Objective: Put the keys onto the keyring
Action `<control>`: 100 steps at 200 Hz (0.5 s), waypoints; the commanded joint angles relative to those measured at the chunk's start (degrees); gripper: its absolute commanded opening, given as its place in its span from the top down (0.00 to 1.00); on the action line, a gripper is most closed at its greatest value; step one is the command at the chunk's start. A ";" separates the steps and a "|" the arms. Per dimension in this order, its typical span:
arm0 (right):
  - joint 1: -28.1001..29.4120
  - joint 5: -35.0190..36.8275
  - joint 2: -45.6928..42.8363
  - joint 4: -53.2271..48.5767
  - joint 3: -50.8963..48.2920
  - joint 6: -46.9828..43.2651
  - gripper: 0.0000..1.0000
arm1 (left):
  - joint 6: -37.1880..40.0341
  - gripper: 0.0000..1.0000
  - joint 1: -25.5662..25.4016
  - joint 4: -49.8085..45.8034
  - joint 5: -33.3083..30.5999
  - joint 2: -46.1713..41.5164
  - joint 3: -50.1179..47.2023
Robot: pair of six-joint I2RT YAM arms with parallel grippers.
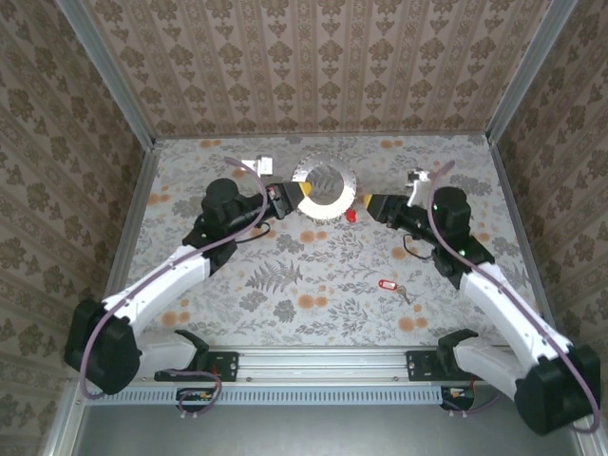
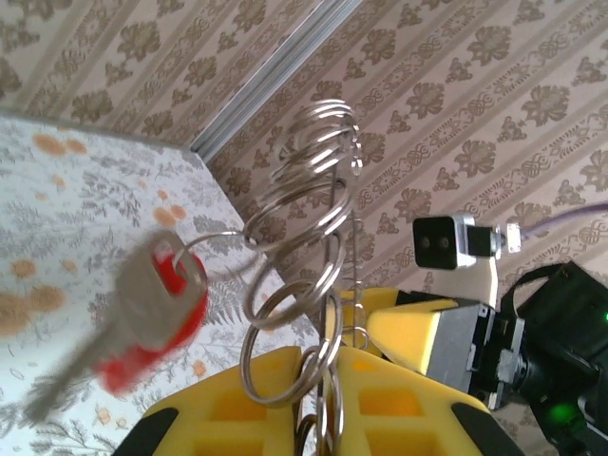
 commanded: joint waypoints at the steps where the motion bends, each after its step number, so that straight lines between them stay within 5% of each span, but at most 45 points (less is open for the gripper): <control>1: -0.24 11.82 -5.81 5.35 -7.99 -7.82 0.63 | 7.68 1.00 0.72 -8.22 2.75 -2.63 5.40; 23: 0.04 5.00 -10.04 16.66 -13.74 -16.88 0.73 | 9.35 1.00 0.84 -10.64 4.41 -2.24 7.82; 47: 2.51 -1.67 -10.60 17.00 -13.82 -26.65 0.75 | 10.82 1.00 0.84 -12.69 6.21 -1.33 10.17; 100: 15.06 6.57 -9.05 23.49 -16.23 -48.36 0.84 | 14.48 1.00 0.93 -18.31 8.24 0.24 14.27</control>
